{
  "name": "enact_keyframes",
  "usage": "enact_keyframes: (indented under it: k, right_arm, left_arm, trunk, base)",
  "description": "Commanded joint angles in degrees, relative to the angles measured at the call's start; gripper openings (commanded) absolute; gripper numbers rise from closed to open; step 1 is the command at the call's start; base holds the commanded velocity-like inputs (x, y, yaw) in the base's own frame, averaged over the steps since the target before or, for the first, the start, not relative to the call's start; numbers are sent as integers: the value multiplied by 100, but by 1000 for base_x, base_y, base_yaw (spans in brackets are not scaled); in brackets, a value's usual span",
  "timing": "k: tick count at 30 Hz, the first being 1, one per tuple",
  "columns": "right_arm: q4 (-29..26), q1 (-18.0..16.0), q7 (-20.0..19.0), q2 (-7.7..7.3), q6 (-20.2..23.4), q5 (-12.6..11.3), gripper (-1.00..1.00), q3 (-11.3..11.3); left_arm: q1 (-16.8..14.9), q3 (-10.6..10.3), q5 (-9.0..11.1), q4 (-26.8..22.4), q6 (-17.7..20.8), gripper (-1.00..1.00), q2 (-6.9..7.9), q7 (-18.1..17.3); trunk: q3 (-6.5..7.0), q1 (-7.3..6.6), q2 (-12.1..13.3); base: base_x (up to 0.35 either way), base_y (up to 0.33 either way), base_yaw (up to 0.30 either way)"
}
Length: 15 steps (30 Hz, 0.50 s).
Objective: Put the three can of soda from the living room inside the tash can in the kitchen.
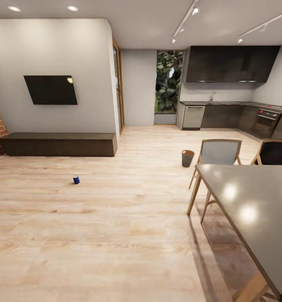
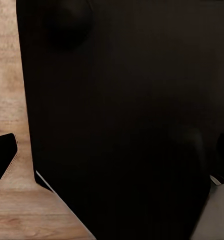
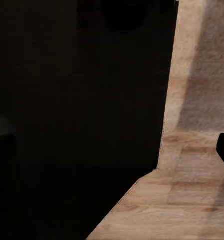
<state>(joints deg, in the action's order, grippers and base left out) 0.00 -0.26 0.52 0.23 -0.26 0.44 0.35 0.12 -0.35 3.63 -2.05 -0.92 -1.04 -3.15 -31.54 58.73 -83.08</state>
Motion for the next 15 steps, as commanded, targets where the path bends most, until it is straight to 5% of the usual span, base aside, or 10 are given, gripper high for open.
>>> enact_keyframes:
  k: [1,8,15]
  right_arm:
    - [0,0,1,-2,0,0,100,0]
    - [0,0,1,-4,0,0,100,0]
    - [0,0,1,-5,0,0,100,0]
  left_arm:
    - [1,0,64,-3,6,100,4,4]
    - [-1,0,132,-125,227,100,14,7]
    - [-1,0,133,-230,408,100,16,2]
  trunk:
    - [-6,0,0]
    - [-49,0,0]
    - [-92,0,0]
  base:
    - [302,225,200]
    - [316,173,200]
    - [335,32,201]
